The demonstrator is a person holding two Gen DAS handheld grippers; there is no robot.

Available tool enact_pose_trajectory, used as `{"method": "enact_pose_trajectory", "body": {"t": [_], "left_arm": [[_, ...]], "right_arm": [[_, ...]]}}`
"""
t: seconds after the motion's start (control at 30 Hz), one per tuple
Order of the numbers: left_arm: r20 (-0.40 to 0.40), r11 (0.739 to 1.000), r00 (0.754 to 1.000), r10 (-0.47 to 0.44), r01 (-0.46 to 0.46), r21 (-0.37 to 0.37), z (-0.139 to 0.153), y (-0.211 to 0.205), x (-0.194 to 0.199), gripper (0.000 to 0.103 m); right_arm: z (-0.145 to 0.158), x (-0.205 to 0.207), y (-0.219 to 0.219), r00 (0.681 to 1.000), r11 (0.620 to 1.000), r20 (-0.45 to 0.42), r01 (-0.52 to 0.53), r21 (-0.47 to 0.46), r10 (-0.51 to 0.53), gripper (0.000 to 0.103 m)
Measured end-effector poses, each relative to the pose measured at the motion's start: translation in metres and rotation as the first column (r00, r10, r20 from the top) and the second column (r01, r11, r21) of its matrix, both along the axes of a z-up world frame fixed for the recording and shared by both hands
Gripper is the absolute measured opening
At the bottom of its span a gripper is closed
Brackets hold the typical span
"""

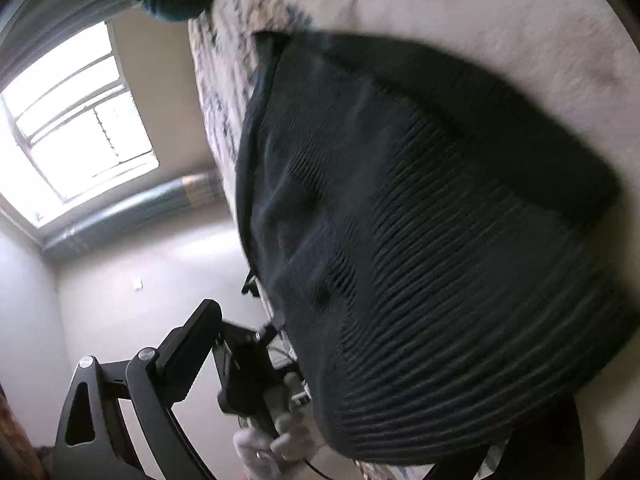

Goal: Fold small clothes

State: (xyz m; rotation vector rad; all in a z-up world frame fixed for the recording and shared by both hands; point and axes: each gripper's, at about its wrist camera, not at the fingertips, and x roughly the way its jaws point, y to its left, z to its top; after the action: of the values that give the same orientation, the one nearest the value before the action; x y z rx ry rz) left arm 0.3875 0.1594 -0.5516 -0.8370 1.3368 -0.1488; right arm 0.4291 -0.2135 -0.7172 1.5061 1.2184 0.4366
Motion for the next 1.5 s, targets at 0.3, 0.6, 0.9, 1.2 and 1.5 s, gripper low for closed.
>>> {"method": "enact_pose_trajectory", "body": {"t": [0.3,0.6,0.9,1.2,1.5], "left_arm": [[-0.031,0.999,0.998,-0.054,0.054,0.009,-0.010,-0.004,0.012,0.103],[-0.021,0.992,0.992,-0.123,0.123,0.019,-0.008,-0.009,0.010,0.103],[-0.043,0.984,0.984,-0.175,0.175,0.010,-0.011,-0.012,0.016,0.103],[-0.051,0.978,0.977,-0.209,0.210,0.013,-0.014,-0.014,0.018,0.103],[-0.019,0.993,0.994,-0.112,0.111,-0.046,-0.014,-0.005,0.025,0.103]], "right_arm": [[-0.016,0.008,-0.004,0.997,0.995,-0.007,0.083,0.059,-0.083,0.099],[-0.005,-0.030,-0.010,0.993,0.994,-0.064,0.098,0.051,-0.095,0.099],[0.000,-0.074,-0.020,0.984,0.994,-0.144,0.111,0.006,-0.109,0.097],[-0.025,-0.037,0.013,0.979,0.985,-0.107,0.169,-0.048,-0.173,0.097],[-0.020,0.039,0.025,0.981,0.969,-0.029,0.186,-0.164,-0.194,0.096]]}}
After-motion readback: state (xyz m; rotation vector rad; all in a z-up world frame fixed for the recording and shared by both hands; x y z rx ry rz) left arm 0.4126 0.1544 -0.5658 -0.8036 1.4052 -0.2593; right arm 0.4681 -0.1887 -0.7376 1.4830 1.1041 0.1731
